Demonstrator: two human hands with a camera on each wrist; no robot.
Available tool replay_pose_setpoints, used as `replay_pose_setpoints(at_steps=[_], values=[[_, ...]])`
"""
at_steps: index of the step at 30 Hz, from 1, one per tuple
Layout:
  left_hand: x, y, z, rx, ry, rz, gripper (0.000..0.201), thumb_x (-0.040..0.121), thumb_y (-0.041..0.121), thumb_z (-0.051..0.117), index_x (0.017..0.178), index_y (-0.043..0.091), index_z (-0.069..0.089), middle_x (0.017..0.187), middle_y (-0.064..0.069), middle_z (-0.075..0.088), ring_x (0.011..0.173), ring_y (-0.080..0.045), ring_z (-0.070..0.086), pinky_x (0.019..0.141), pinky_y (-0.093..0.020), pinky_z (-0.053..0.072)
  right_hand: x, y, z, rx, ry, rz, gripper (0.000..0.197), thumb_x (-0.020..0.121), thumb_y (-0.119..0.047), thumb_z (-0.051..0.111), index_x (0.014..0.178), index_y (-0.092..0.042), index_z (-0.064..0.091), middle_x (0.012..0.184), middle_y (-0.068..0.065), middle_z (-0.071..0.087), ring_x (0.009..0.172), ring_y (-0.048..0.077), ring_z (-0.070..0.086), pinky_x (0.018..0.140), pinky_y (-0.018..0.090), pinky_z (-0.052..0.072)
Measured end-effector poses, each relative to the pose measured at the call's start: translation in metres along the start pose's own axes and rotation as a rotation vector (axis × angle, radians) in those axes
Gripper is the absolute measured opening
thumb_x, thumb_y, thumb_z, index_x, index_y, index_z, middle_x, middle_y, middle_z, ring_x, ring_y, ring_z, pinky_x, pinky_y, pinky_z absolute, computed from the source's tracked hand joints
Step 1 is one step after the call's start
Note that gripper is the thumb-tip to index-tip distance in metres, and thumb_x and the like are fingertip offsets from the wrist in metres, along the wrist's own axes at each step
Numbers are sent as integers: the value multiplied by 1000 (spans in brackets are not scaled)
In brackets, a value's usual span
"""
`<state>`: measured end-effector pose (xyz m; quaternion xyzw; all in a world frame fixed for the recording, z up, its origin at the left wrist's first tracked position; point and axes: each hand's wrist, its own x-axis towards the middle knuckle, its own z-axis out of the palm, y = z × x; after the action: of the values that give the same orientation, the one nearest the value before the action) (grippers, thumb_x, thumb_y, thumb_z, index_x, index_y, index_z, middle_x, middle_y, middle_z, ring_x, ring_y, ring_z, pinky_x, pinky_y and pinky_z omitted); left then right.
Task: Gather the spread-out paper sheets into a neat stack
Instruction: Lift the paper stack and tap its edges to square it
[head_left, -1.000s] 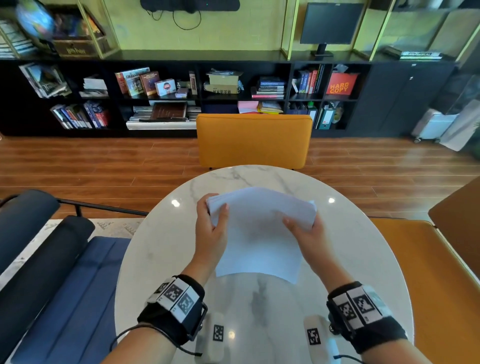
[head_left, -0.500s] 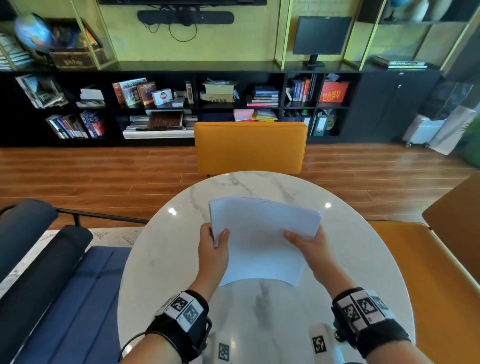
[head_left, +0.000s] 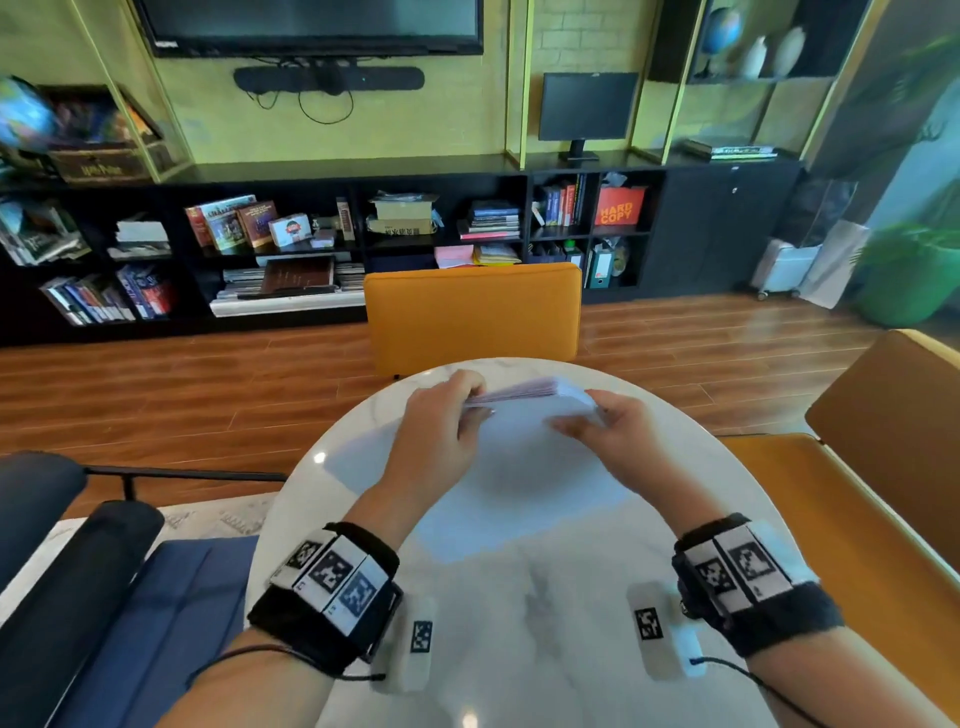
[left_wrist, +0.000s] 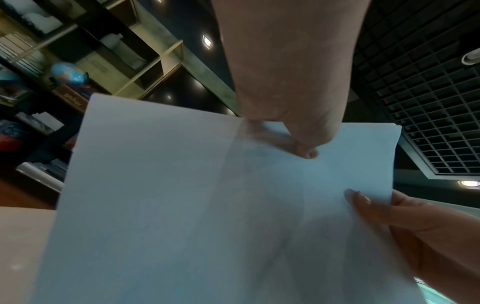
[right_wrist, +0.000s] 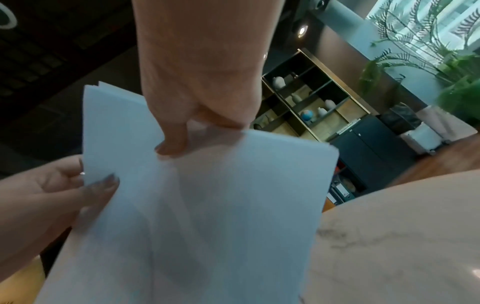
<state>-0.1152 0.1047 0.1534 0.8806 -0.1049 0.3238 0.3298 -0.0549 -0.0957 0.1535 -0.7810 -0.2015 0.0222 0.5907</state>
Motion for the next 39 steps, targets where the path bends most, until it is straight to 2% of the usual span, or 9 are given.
replay_pose_setpoints(at_steps=[4,8,10,13,18,22,26,31,39], values=[[-12,-19,-2,12,141,-135,36,73,39,75,90,10,61,80,4,62,74,-23,59,71,-36,45,-6,18,-5,142,58,63,17,77,-11,73,71,-27,75,73,-5,75,73,20,69,76,39,55],[-37,-41,-5,-107,272,-703,94,68,42,82,143,19,32,145,-6,41,133,-23,39,109,-40,36,-10,41,-27,321,100,187,10,74,-18,76,83,-19,75,88,11,74,80,30,69,83,57,54],[-47,-47,3,-379,214,-863,98,69,42,81,147,23,25,151,-3,37,138,-22,36,113,-46,33,-13,50,-36,401,78,215,33,58,-36,85,85,-18,74,89,12,74,80,30,68,82,55,53],[-51,-51,19,-551,193,-859,63,73,44,75,128,22,53,124,-2,65,114,-20,63,100,-51,48,-12,62,-44,438,43,206,59,38,-54,87,85,-19,74,87,6,75,77,25,70,76,44,57],[-51,-34,37,-426,346,-744,36,91,28,62,123,12,55,117,-7,66,108,-21,63,91,-36,52,-12,82,-48,462,-12,188,61,44,-53,85,92,-17,73,86,-1,77,78,14,72,69,27,57],[-62,-23,53,-353,429,-726,37,91,25,61,123,8,52,116,-6,64,107,-16,61,91,-26,48,-18,100,-45,455,26,209,14,76,-20,71,90,-18,71,80,-7,77,75,7,71,67,21,56],[-81,-13,71,-389,373,-865,33,93,26,58,120,14,43,107,6,52,94,-3,54,72,-6,41,-29,125,-43,401,23,302,18,83,-4,65,95,-17,68,86,-2,76,80,13,71,70,26,55],[-97,-10,84,-473,330,-938,30,96,28,51,123,20,41,115,6,56,107,-11,56,86,-18,44,-33,137,-36,411,115,413,10,83,-5,66,89,-13,67,87,8,69,81,26,65,77,39,52],[-98,-8,83,-503,395,-915,21,96,25,52,115,22,43,101,12,57,90,1,58,68,-13,46,-42,146,-34,357,46,432,39,71,-5,76,108,-8,64,100,12,72,93,28,69,84,41,55]])
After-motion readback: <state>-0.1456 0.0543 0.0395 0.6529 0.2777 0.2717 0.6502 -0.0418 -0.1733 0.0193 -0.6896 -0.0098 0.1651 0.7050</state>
